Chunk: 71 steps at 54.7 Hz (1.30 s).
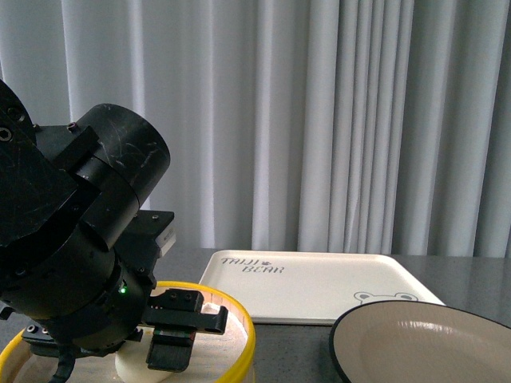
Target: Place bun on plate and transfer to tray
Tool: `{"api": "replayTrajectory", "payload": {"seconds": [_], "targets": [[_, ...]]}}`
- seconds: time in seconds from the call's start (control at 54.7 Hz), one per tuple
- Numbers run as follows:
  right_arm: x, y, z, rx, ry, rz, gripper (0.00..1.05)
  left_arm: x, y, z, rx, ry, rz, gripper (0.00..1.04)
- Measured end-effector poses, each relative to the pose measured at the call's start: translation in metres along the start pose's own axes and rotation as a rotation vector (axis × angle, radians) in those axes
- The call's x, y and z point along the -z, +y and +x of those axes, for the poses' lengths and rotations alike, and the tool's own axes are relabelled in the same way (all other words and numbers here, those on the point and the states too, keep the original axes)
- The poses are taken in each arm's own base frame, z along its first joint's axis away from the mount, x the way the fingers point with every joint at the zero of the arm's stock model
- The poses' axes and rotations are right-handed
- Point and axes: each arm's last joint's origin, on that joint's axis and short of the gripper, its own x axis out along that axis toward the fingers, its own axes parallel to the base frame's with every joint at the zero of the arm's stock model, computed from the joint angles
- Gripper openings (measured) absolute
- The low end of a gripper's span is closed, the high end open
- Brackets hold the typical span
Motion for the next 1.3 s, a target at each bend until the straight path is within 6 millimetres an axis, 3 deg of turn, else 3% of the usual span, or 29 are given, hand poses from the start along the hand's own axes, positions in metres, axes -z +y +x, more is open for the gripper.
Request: {"api": "replayTrajectory", "payload": {"seconds": [0.329,0.475,0.585,0.75,0.914,1.115,1.298], "targets": [[0.0,0.0,0.0,0.0,0.0,0.0,0.96,-0.005,0.001,-0.008,0.02,-0.044,-0.005,0.06],[0.0,0.0,0.0,0.0,0.0,0.0,0.96,-0.028,-0.001,-0.027,0.051,-0.176,0.024,0.05],[0.0,0.0,0.0,0.0,0.0,0.0,0.96,-0.04,-0.017,-0.037,0.148,-0.268,0.092,0.05],[0.0,0.0,0.0,0.0,0.0,0.0,0.96,-0.041,-0.057,-0.038,0.327,-0.27,0.226,0.05],[0.0,0.0,0.0,0.0,0.0,0.0,0.96,-0.034,-0.125,-0.032,0.562,-0.317,0.332,0.05],[0.0,0.0,0.0,0.0,0.0,0.0,0.96,-0.035,-0.169,-0.035,0.613,-0.306,0.386,0.05],[0.0,0.0,0.0,0.0,0.0,0.0,0.96,-0.035,-0.207,-0.019,0.62,-0.241,0.442,0.05]]}}
